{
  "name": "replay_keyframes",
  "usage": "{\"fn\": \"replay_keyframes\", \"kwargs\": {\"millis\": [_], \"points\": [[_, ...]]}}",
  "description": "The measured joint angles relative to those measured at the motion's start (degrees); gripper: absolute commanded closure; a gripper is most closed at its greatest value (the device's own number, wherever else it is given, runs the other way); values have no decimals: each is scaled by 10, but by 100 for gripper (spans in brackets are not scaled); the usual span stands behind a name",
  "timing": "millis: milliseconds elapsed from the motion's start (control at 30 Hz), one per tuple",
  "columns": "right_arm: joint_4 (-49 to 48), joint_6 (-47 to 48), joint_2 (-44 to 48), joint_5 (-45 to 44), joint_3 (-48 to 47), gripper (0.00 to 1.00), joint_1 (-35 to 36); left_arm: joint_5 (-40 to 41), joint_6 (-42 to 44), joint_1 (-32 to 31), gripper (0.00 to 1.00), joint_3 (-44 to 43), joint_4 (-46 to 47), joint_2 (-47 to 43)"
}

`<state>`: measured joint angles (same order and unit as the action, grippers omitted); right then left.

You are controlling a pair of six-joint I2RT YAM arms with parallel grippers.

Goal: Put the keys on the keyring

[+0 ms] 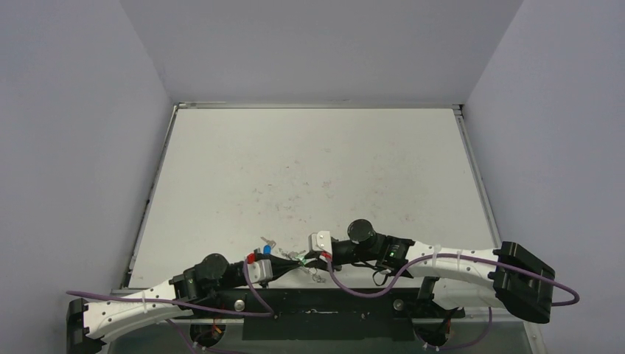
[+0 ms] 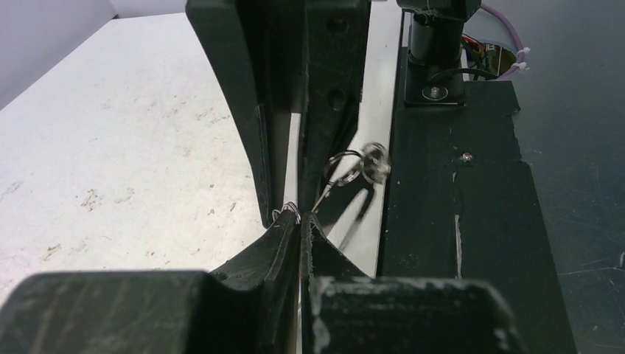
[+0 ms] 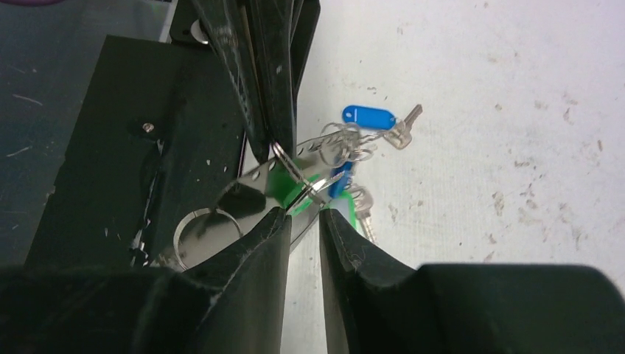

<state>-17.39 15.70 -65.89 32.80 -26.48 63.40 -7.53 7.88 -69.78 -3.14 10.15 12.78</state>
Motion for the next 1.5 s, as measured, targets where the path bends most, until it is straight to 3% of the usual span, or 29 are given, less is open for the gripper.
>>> {"fn": "replay_keyframes", "kwargs": {"millis": [100, 400, 733, 867, 1300, 1500], "points": [[-11, -16, 0, -8, 23, 73, 1, -3, 1, 0, 100, 0, 0, -2], [-35, -49, 38, -24, 36, 51, 1, -3, 1, 0, 100, 0, -8, -14], [-7, -6, 94, -24, 18, 51, 1, -7, 2, 0, 100, 0, -16, -20], [-3, 19, 63, -7, 4, 58, 1, -9, 3, 0, 100, 0, -17, -20], [13, 49, 3, 41, -26, 67, 1, -17, 3, 0, 100, 0, -18, -20], [3, 45, -3, 58, -28, 100, 1, -15, 4, 0, 100, 0, -17, -20]]}}
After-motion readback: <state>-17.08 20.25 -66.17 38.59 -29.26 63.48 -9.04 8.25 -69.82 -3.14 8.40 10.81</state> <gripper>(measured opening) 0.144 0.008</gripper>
